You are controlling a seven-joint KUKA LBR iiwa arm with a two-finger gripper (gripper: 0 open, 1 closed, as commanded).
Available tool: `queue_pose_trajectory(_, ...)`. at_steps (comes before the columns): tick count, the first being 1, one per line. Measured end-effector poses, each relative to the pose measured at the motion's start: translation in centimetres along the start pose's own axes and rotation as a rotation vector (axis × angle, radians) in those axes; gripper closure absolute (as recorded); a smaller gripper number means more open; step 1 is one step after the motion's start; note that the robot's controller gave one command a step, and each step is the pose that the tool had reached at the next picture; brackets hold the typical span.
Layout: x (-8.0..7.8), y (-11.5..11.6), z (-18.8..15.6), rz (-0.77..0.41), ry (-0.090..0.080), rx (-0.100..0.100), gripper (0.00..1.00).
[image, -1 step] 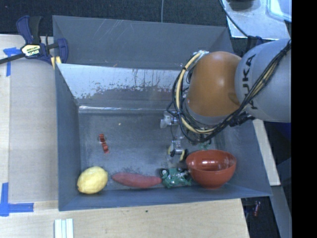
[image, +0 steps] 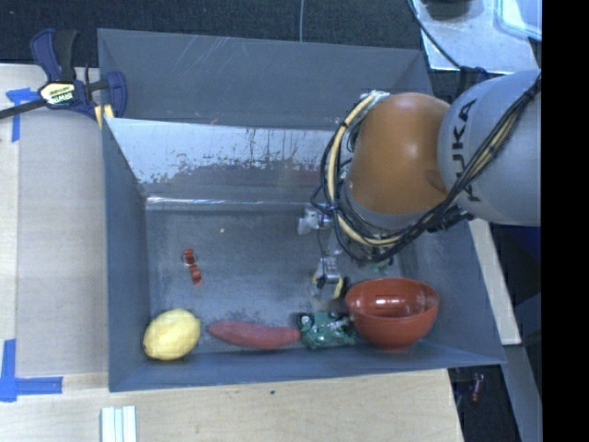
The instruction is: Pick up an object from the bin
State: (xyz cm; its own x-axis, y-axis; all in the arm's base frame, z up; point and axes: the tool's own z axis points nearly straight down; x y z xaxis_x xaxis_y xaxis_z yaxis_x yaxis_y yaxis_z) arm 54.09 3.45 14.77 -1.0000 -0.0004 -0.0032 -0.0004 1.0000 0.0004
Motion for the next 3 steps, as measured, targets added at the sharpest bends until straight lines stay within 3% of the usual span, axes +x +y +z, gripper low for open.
queue_pose_trajectory(1, 4.3, -4.5, 6.5, -0.156, -0.004, 0.0, 0.0)
queue_pose_trajectory(2, 4.4, -5.1, 5.4, -0.267, -0.004, 0.0, 0.0)
queue_pose_trajectory(3, 1.9, -8.4, 5.2, -0.182, -0.001, -0.02, 0.0)
